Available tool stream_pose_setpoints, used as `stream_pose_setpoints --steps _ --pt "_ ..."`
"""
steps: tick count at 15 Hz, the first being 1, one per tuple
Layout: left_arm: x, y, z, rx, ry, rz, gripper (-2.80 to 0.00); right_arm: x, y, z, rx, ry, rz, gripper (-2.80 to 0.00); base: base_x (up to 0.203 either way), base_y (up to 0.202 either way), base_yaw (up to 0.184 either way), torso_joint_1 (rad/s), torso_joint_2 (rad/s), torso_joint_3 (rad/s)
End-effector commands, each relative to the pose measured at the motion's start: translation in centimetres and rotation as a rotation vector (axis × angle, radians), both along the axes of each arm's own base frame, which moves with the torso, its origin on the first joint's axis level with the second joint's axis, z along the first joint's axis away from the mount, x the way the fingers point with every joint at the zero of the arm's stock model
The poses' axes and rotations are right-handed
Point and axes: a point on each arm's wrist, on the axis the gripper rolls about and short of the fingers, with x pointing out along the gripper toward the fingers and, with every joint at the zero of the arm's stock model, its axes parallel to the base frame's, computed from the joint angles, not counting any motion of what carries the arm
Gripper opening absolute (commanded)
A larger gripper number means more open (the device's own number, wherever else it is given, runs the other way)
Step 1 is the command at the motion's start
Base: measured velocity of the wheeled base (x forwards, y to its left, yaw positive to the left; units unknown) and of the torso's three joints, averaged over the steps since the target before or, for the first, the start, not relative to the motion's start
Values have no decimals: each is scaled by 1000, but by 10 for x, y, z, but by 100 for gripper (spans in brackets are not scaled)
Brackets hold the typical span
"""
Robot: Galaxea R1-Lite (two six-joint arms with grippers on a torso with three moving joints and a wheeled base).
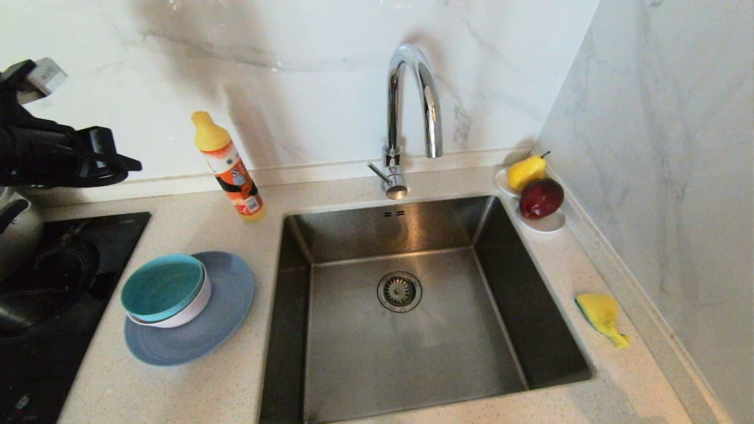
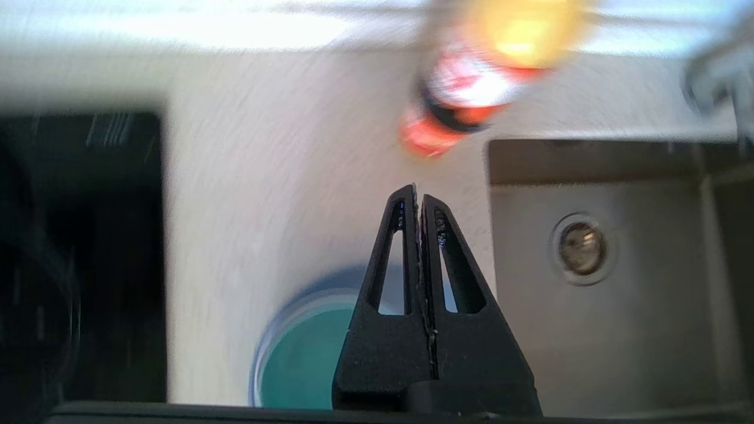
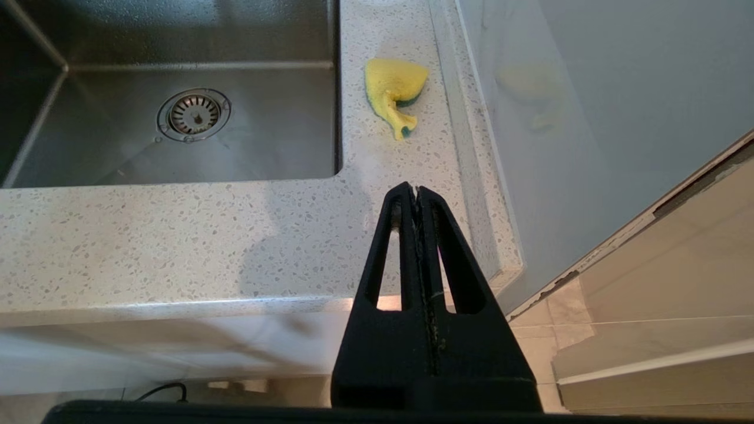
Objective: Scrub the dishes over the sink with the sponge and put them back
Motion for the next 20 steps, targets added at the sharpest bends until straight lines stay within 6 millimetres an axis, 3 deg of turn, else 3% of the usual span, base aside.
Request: stream_pose_setpoints --steps 1,3,7,10,12,15,18,20 --pt "-12 -25 -6 79 -53 -89 -280 0 0 0 -1 -1 0 -280 0 0 0 0 0 0" --pt "-57 -42 -4 106 -129 -129 -280 0 0 0 0 -1 0 -280 0 0 0 0 0 0" --pt "-181 -54 -6 126 -337 -158 -280 0 0 0 -1 -1 0 -280 0 0 0 0 0 0" --pt "-267 -56 -42 131 -472 -186 -280 0 0 0 -1 -1 0 -280 0 0 0 0 0 0" --pt "-309 -57 -78 132 -517 -200 -280 0 0 0 -1 -2 0 -280 0 0 0 0 0 0" --pt "-338 -57 -147 127 -481 -196 -280 0 0 0 0 -1 0 -280 0 0 0 0 0 0" --pt "-323 -53 -215 157 -318 -24 -280 0 0 0 0 -1 0 -280 0 0 0 0 0 0" --pt "-314 -52 -237 146 -261 38 -280 0 0 0 1 -1 0 -280 0 0 0 0 0 0"
